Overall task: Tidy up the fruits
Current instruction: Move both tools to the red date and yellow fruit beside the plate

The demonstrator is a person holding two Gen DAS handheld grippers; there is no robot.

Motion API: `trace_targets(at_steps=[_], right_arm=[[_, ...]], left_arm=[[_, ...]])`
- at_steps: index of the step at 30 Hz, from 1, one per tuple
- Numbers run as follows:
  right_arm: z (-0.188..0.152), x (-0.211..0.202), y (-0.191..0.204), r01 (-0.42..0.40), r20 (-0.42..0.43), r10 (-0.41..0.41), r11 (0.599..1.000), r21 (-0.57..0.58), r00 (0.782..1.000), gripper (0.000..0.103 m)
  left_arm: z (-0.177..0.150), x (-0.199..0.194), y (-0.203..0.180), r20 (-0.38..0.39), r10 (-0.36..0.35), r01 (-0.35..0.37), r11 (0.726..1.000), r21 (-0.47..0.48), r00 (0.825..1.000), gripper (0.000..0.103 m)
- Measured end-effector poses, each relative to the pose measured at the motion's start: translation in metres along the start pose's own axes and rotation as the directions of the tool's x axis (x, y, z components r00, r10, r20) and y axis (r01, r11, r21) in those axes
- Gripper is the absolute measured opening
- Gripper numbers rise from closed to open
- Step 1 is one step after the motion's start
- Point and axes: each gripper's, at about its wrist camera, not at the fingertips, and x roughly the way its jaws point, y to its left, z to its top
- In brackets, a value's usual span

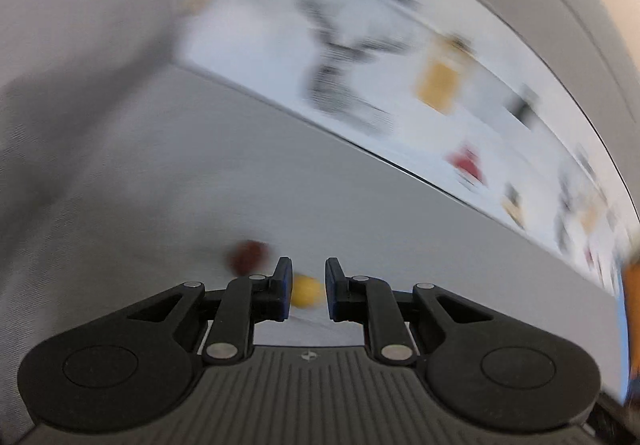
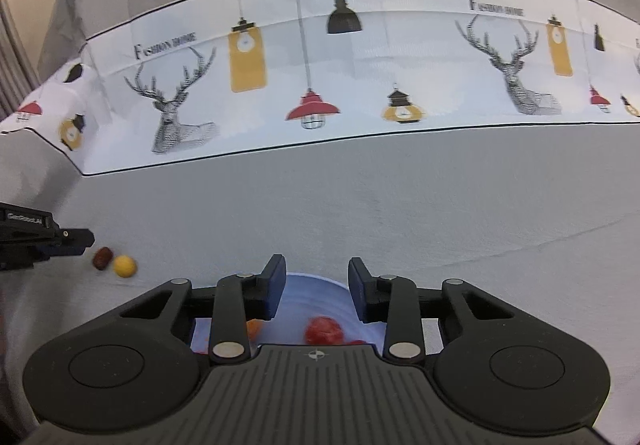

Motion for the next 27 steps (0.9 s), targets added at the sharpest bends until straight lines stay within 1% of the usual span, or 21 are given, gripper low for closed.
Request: trace_targets(at_steps=[1, 3, 4, 5, 7, 10, 12, 14, 16, 18, 20, 22, 23, 25, 27], right_arm=[[0.001, 0.001, 0.003, -0.015, 0.001, 0.015, 1.000, 0.001, 1.000, 0.036], [0.004, 0.002, 0.009, -0.042, 0.004, 0.042, 0.999, 0.001, 0.999, 0.036], [0.005, 0.003, 0.014, -0.058, 0.003, 0.058, 0.998, 0.000, 0.998, 0.036], [0.006, 0.005, 0.018, -0.076, -0.001, 0.076, 0.997, -0.004, 0.997, 0.037], [0.007, 0.009, 0.029, -0.107, -0.016, 0.107, 0.994, -0.020, 0.994, 0.037], [0.007, 0.014, 0.048, -0.151, -0.037, 0.149, 0.987, -0.061, 0.988, 0.037], [0.005, 0.018, 0.060, -0.175, -0.051, 0.171, 0.981, -0.089, 0.984, 0.037], [0.005, 0.022, 0.070, -0.200, -0.070, 0.193, 0.974, -0.107, 0.979, 0.037], [0.004, 0.026, 0.079, -0.220, -0.088, 0.211, 0.968, -0.120, 0.974, 0.037], [0.004, 0.031, 0.088, -0.238, -0.103, 0.225, 0.962, -0.135, 0.969, 0.037], [0.005, 0.036, 0.095, -0.252, -0.117, 0.236, 0.957, -0.145, 0.965, 0.038], [0.005, 0.042, 0.103, -0.264, -0.130, 0.246, 0.953, -0.150, 0.961, 0.039], [0.006, 0.045, 0.108, -0.271, -0.137, 0.251, 0.950, -0.154, 0.958, 0.041], [0.008, 0.052, 0.119, -0.282, -0.146, 0.259, 0.944, -0.170, 0.955, 0.044], [0.007, 0.059, 0.130, -0.296, -0.151, 0.269, 0.934, -0.199, 0.951, 0.046]], left_arm=[[0.003, 0.002, 0.009, 0.001, 0.018, -0.018, 0.999, -0.036, 1.000, 0.019], [0.008, 0.007, 0.027, 0.006, 0.028, -0.027, 0.994, -0.107, 1.000, 0.033], [0.008, 0.011, 0.031, 0.004, 0.029, -0.028, 0.992, -0.125, 1.000, 0.041], [0.008, 0.016, 0.036, -0.011, 0.029, -0.030, 0.989, -0.143, 1.000, 0.044], [0.008, 0.022, 0.039, -0.016, 0.008, -0.010, 0.988, -0.154, 1.000, 0.044], [0.007, 0.028, 0.034, -0.018, -0.012, 0.010, 0.991, -0.131, 1.000, 0.044], [0.006, 0.032, 0.027, -0.012, -0.021, 0.019, 0.996, -0.092, 1.000, 0.044], [0.001, 0.040, 0.019, -0.024, 0.004, -0.005, 0.999, -0.048, 1.000, 0.044], [-0.002, 0.047, 0.018, -0.042, 0.026, -0.028, 0.999, -0.029, 0.999, 0.044], [-0.002, 0.050, 0.016, -0.034, 0.036, -0.037, 0.999, -0.014, 0.999, 0.043], [-0.003, 0.051, 0.015, -0.028, 0.060, -0.059, 0.998, 0.010, 0.998, 0.029], [-0.003, 0.052, 0.015, -0.024, 0.069, -0.069, 0.998, 0.012, 0.997, 0.029], [-0.003, 0.050, 0.015, -0.014, 0.091, -0.090, 0.996, 0.015, 0.996, 0.029], [-0.004, 0.044, 0.016, 0.023, 0.164, -0.165, 0.986, 0.025, 0.986, 0.029], [-0.002, 0.039, 0.023, 0.042, 0.197, -0.197, 0.980, -0.007, 0.979, 0.029]])
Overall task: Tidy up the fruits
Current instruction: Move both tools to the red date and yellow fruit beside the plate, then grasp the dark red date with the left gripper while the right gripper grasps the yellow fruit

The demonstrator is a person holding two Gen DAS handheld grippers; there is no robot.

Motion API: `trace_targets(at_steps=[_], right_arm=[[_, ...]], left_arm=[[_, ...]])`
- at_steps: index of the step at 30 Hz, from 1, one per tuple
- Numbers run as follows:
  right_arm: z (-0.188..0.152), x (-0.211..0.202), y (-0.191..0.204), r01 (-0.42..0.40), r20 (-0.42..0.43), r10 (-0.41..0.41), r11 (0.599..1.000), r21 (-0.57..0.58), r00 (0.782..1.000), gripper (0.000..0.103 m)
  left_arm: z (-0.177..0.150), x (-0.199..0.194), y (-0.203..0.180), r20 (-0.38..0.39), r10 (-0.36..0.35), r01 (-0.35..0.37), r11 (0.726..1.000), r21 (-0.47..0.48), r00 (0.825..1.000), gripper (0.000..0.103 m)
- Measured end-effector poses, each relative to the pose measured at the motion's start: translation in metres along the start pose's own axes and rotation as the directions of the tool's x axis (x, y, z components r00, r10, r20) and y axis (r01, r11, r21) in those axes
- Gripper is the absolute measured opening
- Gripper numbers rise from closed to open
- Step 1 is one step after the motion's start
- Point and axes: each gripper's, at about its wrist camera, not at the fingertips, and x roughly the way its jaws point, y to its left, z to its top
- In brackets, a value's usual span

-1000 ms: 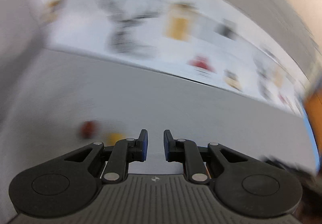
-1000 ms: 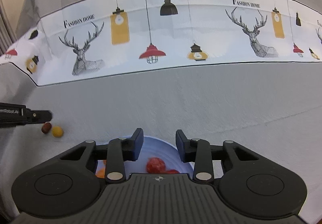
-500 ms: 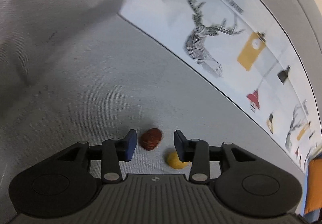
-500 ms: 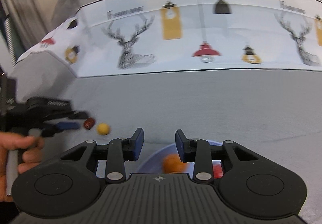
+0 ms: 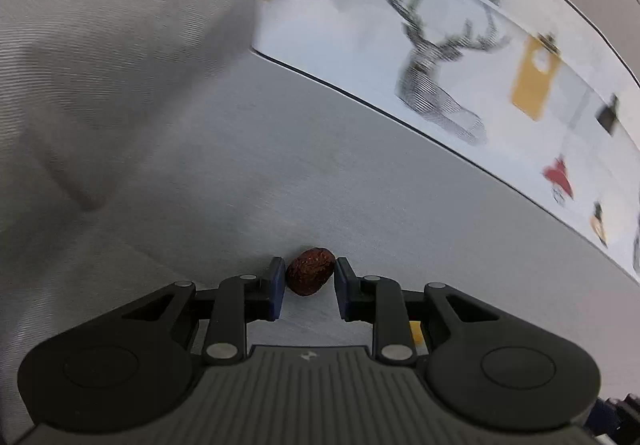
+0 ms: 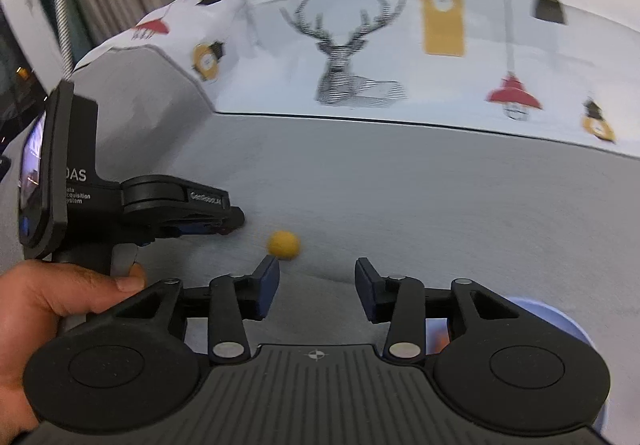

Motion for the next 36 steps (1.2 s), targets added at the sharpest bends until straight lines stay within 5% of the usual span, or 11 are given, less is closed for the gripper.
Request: trace_targets(at_steps=[9, 20, 25, 26, 36], right_arm=[[0.010, 0.046, 0.027, 0.024, -0.008, -0.026, 0.993, -0.113, 1.000, 0.051], [0.005, 0.082, 0.027, 0.061, -0.056, -0.067, 0.992, -0.107, 0.996, 0.052], [0.002, 0.087, 0.028, 0.059, -0.062, -0.067, 0.990, -0.125, 0.996, 0.037], [0.003, 0.087, 0.027, 0.049, -0.062, -0.057, 0.992, -0.118, 0.996, 0.025], [0.004, 0.078, 0.022, 0.061, -0.035, -0.065, 0.994, -0.088, 0.997, 0.024]], left_arm=[[0.004, -0.003, 0.009, -0.004, 0.058, -0.058, 0.998, -0.030, 0.998, 0.029], [0.005, 0.004, 0.003, -0.029, 0.063, -0.063, 0.998, -0.002, 0.998, 0.029], [0.004, 0.004, 0.001, -0.025, 0.074, -0.073, 0.997, 0.008, 0.997, 0.026], [0.004, 0.003, 0.001, -0.023, 0.077, -0.076, 0.997, 0.009, 0.997, 0.026], [0.008, 0.001, -0.005, -0.049, 0.090, -0.088, 0.995, 0.040, 0.995, 0.026]])
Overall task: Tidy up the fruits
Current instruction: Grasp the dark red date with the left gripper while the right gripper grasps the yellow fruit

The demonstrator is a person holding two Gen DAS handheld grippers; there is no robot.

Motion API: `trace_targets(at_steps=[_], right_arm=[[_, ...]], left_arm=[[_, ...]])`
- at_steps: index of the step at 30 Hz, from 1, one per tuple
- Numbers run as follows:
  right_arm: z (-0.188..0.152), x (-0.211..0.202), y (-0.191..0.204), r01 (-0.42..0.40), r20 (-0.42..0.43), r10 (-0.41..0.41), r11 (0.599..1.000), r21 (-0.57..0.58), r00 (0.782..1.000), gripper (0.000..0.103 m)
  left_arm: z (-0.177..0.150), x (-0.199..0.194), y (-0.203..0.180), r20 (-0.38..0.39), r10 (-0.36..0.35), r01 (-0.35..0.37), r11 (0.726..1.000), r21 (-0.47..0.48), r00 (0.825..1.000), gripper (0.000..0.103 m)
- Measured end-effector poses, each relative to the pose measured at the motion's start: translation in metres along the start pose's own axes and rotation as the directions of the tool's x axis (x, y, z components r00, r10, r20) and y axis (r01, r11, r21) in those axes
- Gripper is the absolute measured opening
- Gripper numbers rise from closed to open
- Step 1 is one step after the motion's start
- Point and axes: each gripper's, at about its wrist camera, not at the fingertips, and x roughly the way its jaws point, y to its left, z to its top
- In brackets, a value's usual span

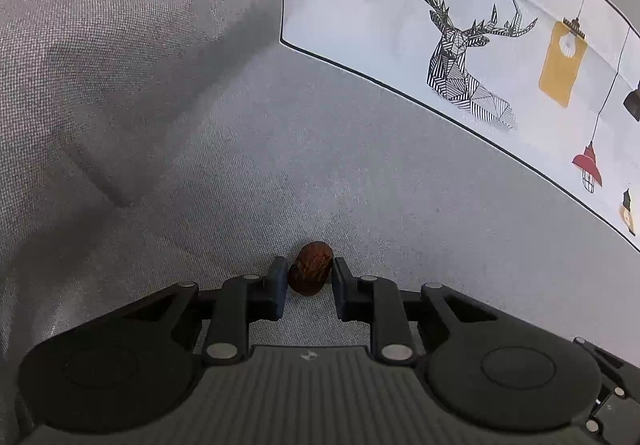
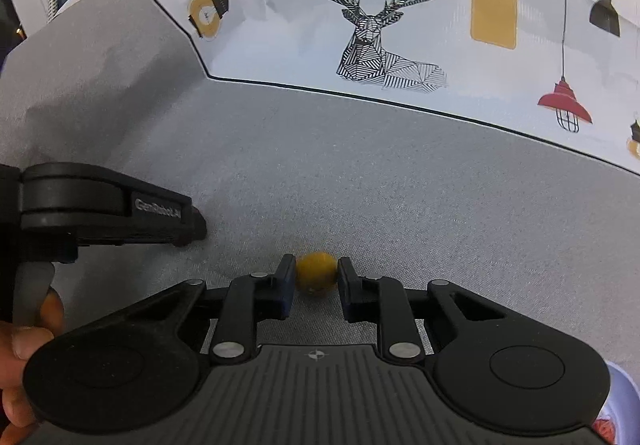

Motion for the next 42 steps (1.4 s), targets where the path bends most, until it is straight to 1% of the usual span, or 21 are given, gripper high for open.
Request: trace_targets(at_steps=[4, 5, 6, 9, 11, 15, 16, 17, 18, 21, 24, 29, 32, 34, 38, 42], right_arm=[[0.001, 0.000, -0.001, -0.004, 0.002, 0.004, 1.000, 0.009, 1.000, 0.024], [0.000, 0.001, -0.001, -0.008, -0.002, 0.008, 1.000, 0.011, 1.000, 0.026], [0.000, 0.002, 0.000, -0.011, -0.003, 0.011, 1.000, 0.008, 1.000, 0.032], [-0.003, 0.004, 0.004, 0.007, 0.005, -0.007, 1.000, -0.024, 1.000, 0.041], [-0.003, 0.005, 0.005, 0.019, 0.014, -0.018, 0.999, -0.036, 1.000, 0.045], [-0.003, 0.010, 0.006, 0.012, 0.017, -0.011, 0.999, -0.040, 1.000, 0.044], [-0.003, 0.011, 0.006, 0.006, 0.013, -0.006, 0.999, -0.041, 1.000, 0.043], [-0.003, 0.011, 0.006, -0.004, 0.009, 0.004, 0.999, -0.039, 1.000, 0.034], [-0.002, 0.011, 0.006, -0.016, 0.007, 0.017, 0.999, -0.036, 1.000, 0.028], [0.000, 0.007, 0.008, -0.020, 0.023, 0.021, 0.999, -0.038, 1.000, 0.028], [0.003, -0.003, 0.007, -0.026, 0.060, 0.027, 0.999, -0.023, 0.998, 0.028], [0.006, -0.034, 0.000, -0.026, 0.127, 0.022, 0.999, 0.028, 0.992, 0.028], [0.009, -0.067, -0.004, -0.017, 0.181, 0.006, 0.998, 0.061, 0.983, 0.028], [0.010, -0.093, -0.013, -0.015, 0.217, -0.004, 0.996, 0.089, 0.976, 0.028], [-0.004, -0.144, -0.031, -0.008, 0.261, -0.026, 0.992, 0.127, 0.965, 0.028], [-0.026, -0.182, -0.050, 0.010, 0.286, -0.060, 0.985, 0.174, 0.956, 0.028]], left_arm=[[-0.001, -0.003, 0.001, 0.009, 0.002, -0.002, 1.000, 0.007, 1.000, 0.025], [-0.001, -0.002, 0.003, 0.005, 0.003, -0.003, 1.000, 0.004, 1.000, 0.025], [-0.001, -0.001, 0.004, 0.000, 0.003, -0.003, 1.000, -0.001, 1.000, 0.025], [0.000, 0.001, 0.006, -0.007, 0.000, 0.000, 1.000, -0.007, 1.000, 0.025], [0.000, 0.001, 0.005, -0.007, 0.002, -0.002, 1.000, -0.002, 1.000, 0.025], [0.000, 0.001, 0.006, -0.011, -0.001, 0.001, 1.000, -0.004, 1.000, 0.025], [0.001, 0.001, 0.007, -0.013, -0.002, 0.002, 1.000, -0.005, 1.000, 0.025], [0.001, 0.001, 0.007, -0.014, -0.004, 0.004, 1.000, -0.007, 1.000, 0.025], [0.001, 0.000, 0.007, -0.015, -0.006, 0.005, 1.000, -0.009, 1.000, 0.025], [0.003, -0.004, 0.007, -0.011, -0.009, 0.009, 1.000, -0.012, 1.000, 0.025], [0.004, -0.011, 0.006, -0.002, -0.018, 0.018, 1.000, -0.012, 1.000, 0.025], [0.006, -0.028, 0.006, 0.014, -0.037, 0.037, 0.999, -0.020, 0.999, 0.025], [0.007, -0.039, 0.005, 0.029, -0.055, 0.056, 0.998, -0.018, 0.998, 0.025], [0.007, -0.048, 0.003, 0.038, -0.067, 0.067, 0.998, -0.011, 0.997, 0.025], [0.006, -0.067, 0.000, 0.051, -0.096, 0.097, 0.995, -0.001, 0.994, 0.025], [-0.002, -0.085, -0.008, 0.064, -0.117, 0.115, 0.993, 0.041, 0.991, 0.025]])
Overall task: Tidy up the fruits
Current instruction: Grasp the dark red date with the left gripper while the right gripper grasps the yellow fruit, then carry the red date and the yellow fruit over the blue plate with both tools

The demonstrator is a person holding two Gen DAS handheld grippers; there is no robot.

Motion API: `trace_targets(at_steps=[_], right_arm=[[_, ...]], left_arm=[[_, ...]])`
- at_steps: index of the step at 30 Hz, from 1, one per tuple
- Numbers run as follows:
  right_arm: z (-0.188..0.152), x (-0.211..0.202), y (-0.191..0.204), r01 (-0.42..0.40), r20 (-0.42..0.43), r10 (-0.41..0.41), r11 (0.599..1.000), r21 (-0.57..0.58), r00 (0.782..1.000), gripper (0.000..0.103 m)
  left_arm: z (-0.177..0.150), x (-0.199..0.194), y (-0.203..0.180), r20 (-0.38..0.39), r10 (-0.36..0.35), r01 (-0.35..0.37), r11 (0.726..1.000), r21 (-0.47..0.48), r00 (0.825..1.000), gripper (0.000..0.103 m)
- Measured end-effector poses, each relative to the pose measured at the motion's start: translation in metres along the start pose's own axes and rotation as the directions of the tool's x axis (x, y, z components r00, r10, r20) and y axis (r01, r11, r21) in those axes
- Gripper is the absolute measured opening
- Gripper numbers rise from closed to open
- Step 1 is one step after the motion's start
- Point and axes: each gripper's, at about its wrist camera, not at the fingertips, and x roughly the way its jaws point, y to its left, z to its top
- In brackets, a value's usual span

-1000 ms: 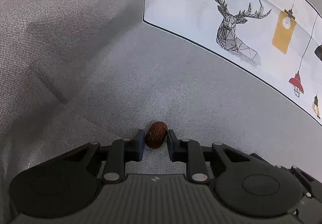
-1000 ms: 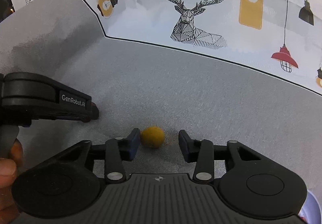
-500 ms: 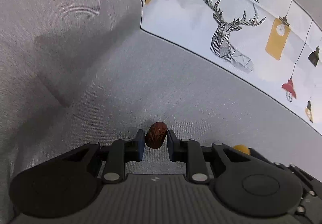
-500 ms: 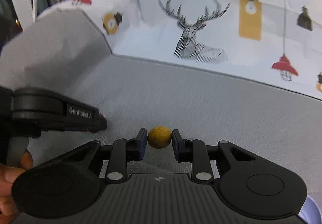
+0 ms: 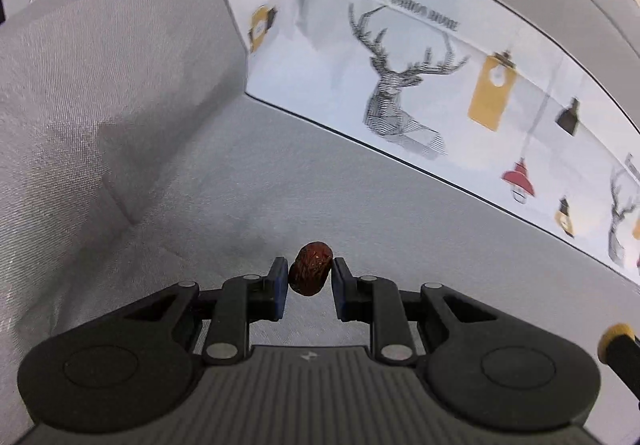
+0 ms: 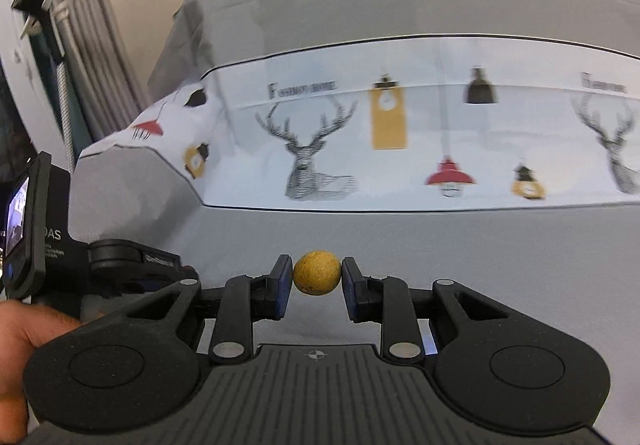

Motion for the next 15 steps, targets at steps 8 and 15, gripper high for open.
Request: trace_targets(at_steps=[8, 15], right_arm=[[-0.029, -0.021, -0.049, 0.131, -0.010, -0.131, 0.991, 0.021, 0.991, 0.028], [-0.034, -0.028, -0.082, 0.172, -0.028, -0.170, 0.983, 0.072, 0.985, 0.028]], left_arm=[[-0.020, -0.019, -0.015, -0.005, -0.037, 0.037, 0.996, 0.081, 0.999, 0.025], [-0.030, -0.035, -0.033, 0.027, -0.072, 0.066, 0.984, 0.166, 0.997, 0.025]])
